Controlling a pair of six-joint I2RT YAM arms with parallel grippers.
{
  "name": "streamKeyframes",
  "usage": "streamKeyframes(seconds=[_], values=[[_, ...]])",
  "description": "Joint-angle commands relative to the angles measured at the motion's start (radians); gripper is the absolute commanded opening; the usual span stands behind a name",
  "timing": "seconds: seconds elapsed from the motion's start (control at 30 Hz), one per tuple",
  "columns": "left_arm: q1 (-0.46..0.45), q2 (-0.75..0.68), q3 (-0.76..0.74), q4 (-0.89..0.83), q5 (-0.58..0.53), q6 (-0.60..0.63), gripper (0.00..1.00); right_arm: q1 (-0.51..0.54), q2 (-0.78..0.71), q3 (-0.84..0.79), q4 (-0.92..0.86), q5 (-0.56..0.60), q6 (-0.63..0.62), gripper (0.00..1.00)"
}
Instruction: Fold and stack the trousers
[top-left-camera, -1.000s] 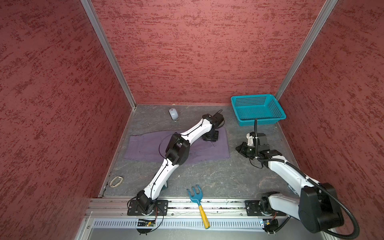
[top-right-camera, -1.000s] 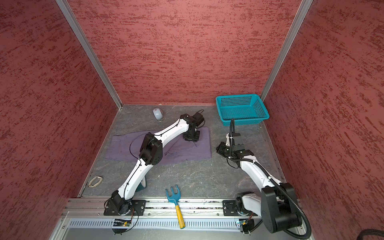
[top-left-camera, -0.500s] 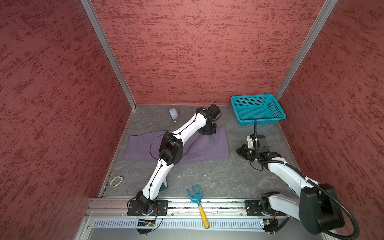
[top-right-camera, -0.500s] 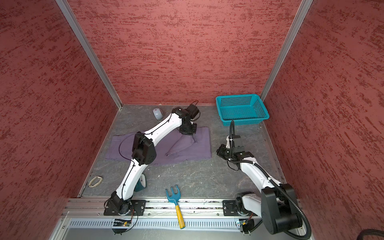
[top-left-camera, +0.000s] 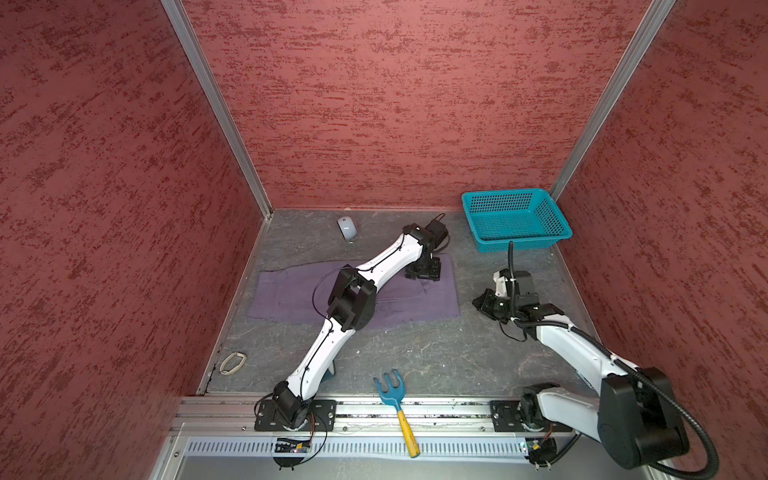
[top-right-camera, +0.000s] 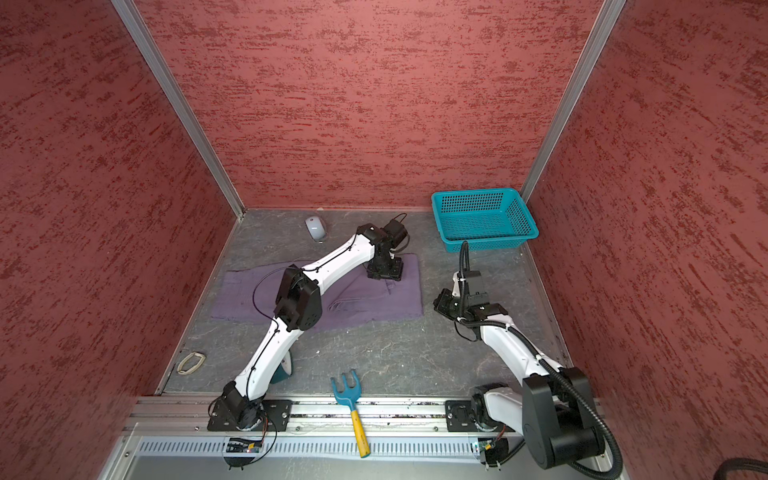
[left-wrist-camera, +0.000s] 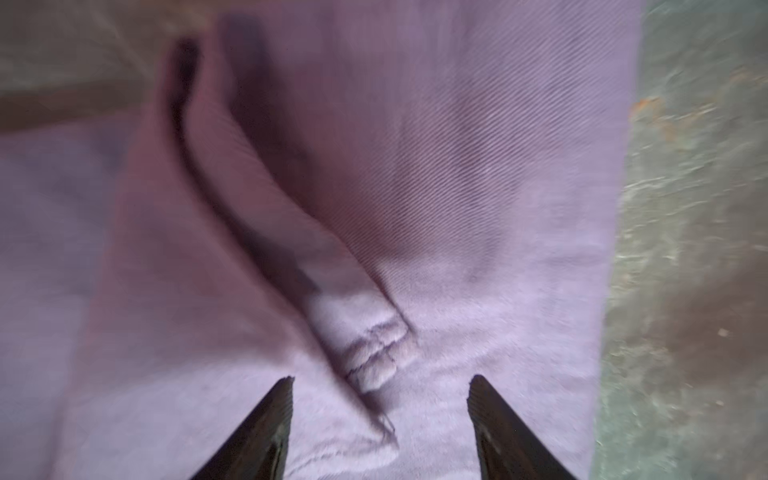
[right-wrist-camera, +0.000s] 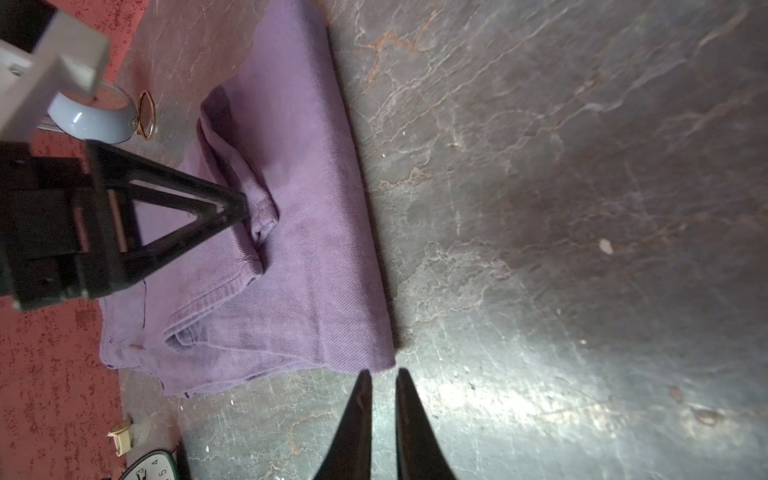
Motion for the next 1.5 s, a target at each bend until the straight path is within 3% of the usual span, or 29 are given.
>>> streamKeyframes(seconds=[0.0, 0.13, 0.23, 0.3, 0.43, 0.57, 0.77, 0.87, 1.03, 1.07, 1.1, 1.17, 1.2, 1.47], values=[[-0.001, 0.044, 0.061, -0.050, -0.031, -0.004, 0.70, -0.005, 0.004, -0.005, 0.023, 0.024, -0.010, 0.14], [-0.007, 0.098, 0.097, -0.087, -0.081, -0.007, 0.72, -0.005, 0.012, -0.006, 0.033, 0.021, -0.009, 0.14], [-0.013, 0.123, 0.100, -0.088, -0.096, -0.006, 0.68, -0.005, 0.016, -0.009, 0.035, 0.021, -0.010, 0.14], [-0.015, 0.135, 0.099, -0.092, -0.100, -0.004, 0.58, -0.005, 0.021, -0.013, 0.040, 0.018, -0.009, 0.14], [-0.019, 0.133, 0.098, -0.100, -0.099, -0.014, 0.19, -0.006, 0.032, -0.020, 0.052, 0.009, -0.004, 0.13], [-0.015, 0.083, 0.098, -0.080, -0.079, -0.010, 0.02, -0.005, 0.044, -0.020, 0.056, 0.006, -0.004, 0.13], [0.039, -0.071, 0.048, -0.056, 0.036, -0.016, 0.00, -0.006, 0.053, -0.008, 0.057, 0.006, -0.003, 0.13], [0.109, -0.195, -0.084, 0.009, 0.100, -0.023, 0.00, -0.006, 0.065, -0.002, 0.062, 0.000, -0.003, 0.13], [0.300, -0.370, -0.362, 0.164, 0.235, -0.080, 0.00, -0.006, 0.090, 0.003, 0.080, -0.022, 0.009, 0.13], [0.340, -0.394, -0.418, 0.206, 0.283, -0.098, 0.01, -0.005, 0.092, 0.004, 0.081, -0.025, 0.011, 0.14], [0.388, -0.417, -0.480, 0.255, 0.338, -0.126, 0.13, -0.005, 0.094, 0.005, 0.083, -0.028, 0.013, 0.14], [0.464, -0.443, -0.568, 0.318, 0.419, -0.178, 0.76, -0.005, 0.095, 0.007, 0.083, -0.028, 0.015, 0.17], [0.495, -0.452, -0.604, 0.336, 0.443, -0.196, 1.00, -0.006, 0.093, 0.007, 0.082, -0.028, 0.014, 0.18], [0.513, -0.590, -0.769, 0.373, 0.454, -0.184, 0.99, -0.001, 0.087, 0.024, 0.065, -0.020, 0.007, 0.22]])
